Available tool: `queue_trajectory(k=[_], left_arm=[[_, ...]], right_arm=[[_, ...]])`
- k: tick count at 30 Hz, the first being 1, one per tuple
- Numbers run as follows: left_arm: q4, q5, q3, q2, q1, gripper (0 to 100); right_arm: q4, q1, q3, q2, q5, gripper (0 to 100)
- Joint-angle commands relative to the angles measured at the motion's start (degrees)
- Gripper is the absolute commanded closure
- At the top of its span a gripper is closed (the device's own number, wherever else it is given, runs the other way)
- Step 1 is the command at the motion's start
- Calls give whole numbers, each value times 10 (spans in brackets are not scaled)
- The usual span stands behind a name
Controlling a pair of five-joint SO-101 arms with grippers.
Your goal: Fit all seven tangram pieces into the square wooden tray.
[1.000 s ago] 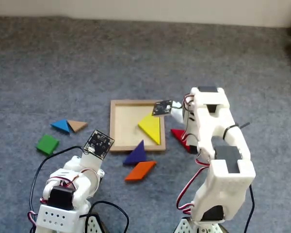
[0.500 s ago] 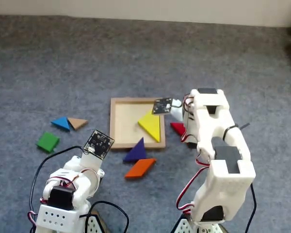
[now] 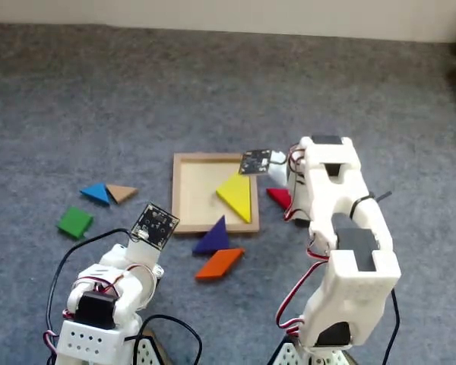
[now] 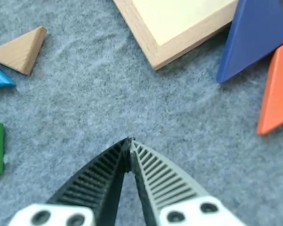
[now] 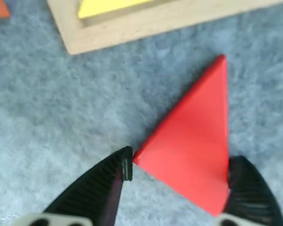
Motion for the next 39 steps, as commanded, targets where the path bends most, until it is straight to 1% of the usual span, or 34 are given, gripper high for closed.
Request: queue_trajectory(k=[1, 8, 16, 20, 25, 30, 39], left_arm=[[4, 4, 11, -12, -4, 994], [4, 4, 11, -12, -4, 994], [4, 4, 11, -12, -4, 994], [4, 4, 11, -12, -4, 994], [4, 4, 11, -12, -4, 994], [4, 4, 11, -12, -4, 994], [4, 4, 11, -12, -4, 994]], right_arm=[[39, -15, -11, -2, 3, 741], [91, -17, -22, -63, 3, 741], [91, -22, -21, -133, 1, 741], [80, -45, -22, -145, -40, 741], [-7, -91, -22, -148, -101, 741], [-96, -153, -20, -146, -154, 741], [-279, -233, -15, -137, -212, 745]])
